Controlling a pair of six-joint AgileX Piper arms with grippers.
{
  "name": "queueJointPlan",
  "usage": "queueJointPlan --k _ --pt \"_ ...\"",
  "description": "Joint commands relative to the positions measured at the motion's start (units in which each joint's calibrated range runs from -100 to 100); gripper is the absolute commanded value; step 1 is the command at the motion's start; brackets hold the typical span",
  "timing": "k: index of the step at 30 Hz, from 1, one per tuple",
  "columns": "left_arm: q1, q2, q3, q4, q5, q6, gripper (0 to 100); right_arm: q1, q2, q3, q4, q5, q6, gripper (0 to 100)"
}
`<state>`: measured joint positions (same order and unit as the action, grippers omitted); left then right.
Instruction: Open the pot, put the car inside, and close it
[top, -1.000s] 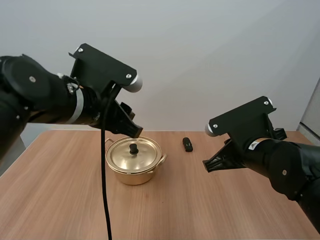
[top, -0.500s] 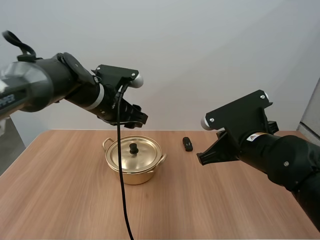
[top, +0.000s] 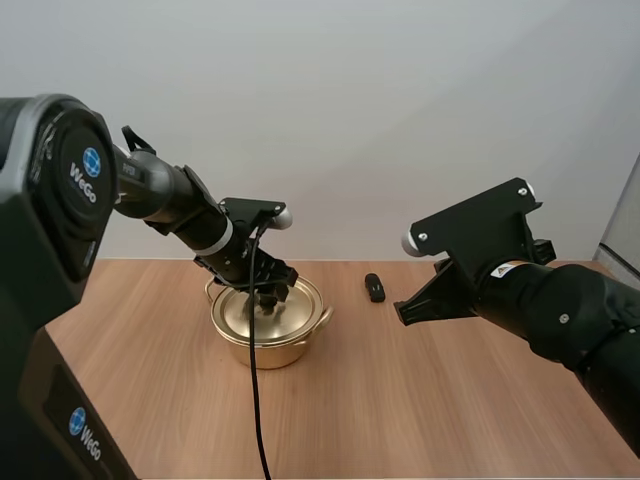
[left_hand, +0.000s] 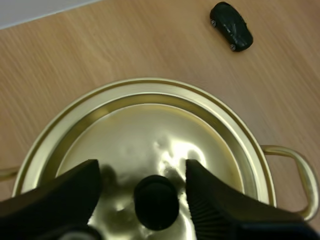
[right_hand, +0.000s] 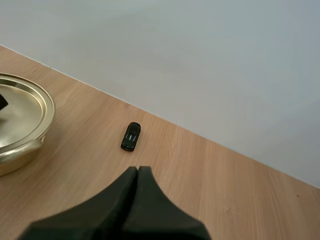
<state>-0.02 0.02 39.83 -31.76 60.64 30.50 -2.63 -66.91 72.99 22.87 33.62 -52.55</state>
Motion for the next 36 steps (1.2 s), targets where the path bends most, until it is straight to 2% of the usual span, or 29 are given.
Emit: queueJointPlan --k 1,2,6,8,12,17,18,19,21,22,23,24,27,29,32,36 --pt "-0.04 0.47 0.12 2.66 0.88 -1.64 30 0.01 0.11 -0.01 -0.04 0.09 -0.02 0" --pt "-0.04 0.47 -0.03 3.28 0.60 -1.75 1 0.01 0.14 -0.01 -0.04 -0.14 -0.02 0" --pt "-0.04 -1.72 -2.95 2.83 0.36 -1.75 0 0.01 3.15 -0.01 0.08 -5.50 -0.02 0" --pt "-0.04 -4.56 -5.65 1.22 0.36 -2.01 0 0.41 6.94 -0.01 0.98 -12.01 -0.09 0" --pt "0.15 -13.06 -11.36 -3.60 0.93 -2.11 0 3.30 22.37 -3.89 5.37 -15.82 -2.94 0" --pt "0.15 -25.02 -15.02 -8.35 1.12 -2.52 0 6.96 42.88 -15.20 6.03 -12.63 -2.82 0" --pt "0.15 -27.11 -15.38 -8.49 0.95 -2.52 0 7.05 46.15 -17.61 6.03 -11.70 -2.40 11" --pt "0.22 -28.65 -15.54 -8.49 0.95 -2.52 0 7.04 48.54 -19.39 6.15 -11.27 -2.21 26" --pt "0.81 -31.99 -15.60 -8.59 0.41 -3.04 0 7.04 53.54 -23.10 6.56 -11.07 -2.21 61" --pt "1.25 -33.26 -15.60 -8.84 0.25 -3.17 0 7.04 55.69 -24.38 7.66 -11.07 -2.12 73" --pt "2.00 -34.20 -15.60 -9.27 0.25 -3.17 0 7.04 57.31 -25.89 8.33 -11.00 -1.83 80" --pt "3.02 -34.97 -15.60 -10.22 0.25 -3.17 0 7.04 59.59 -27.58 8.64 -10.37 -0.93 82" --pt "5.19 -36.19 -15.70 -12.93 0.97 -3.17 0 7.04 64.14 -30.72 8.63 -9.46 0.37 74" --pt "6.65 -36.32 -15.85 -14.58 2.51 -3.17 0 7.04 66.39 -32.09 8.63 -9.31 1.17 74" --pt "7.82 -36.32 -16.14 -16.59 4.95 -3.07 0 7.04 68.37 -33.42 8.63 -9.31 1.52 78" --pt "8.24 -36.32 -16.14 -17.31 5.71 -2.83 0 7.04 69.89 -34.54 8.63 -12.29 1.65 80"
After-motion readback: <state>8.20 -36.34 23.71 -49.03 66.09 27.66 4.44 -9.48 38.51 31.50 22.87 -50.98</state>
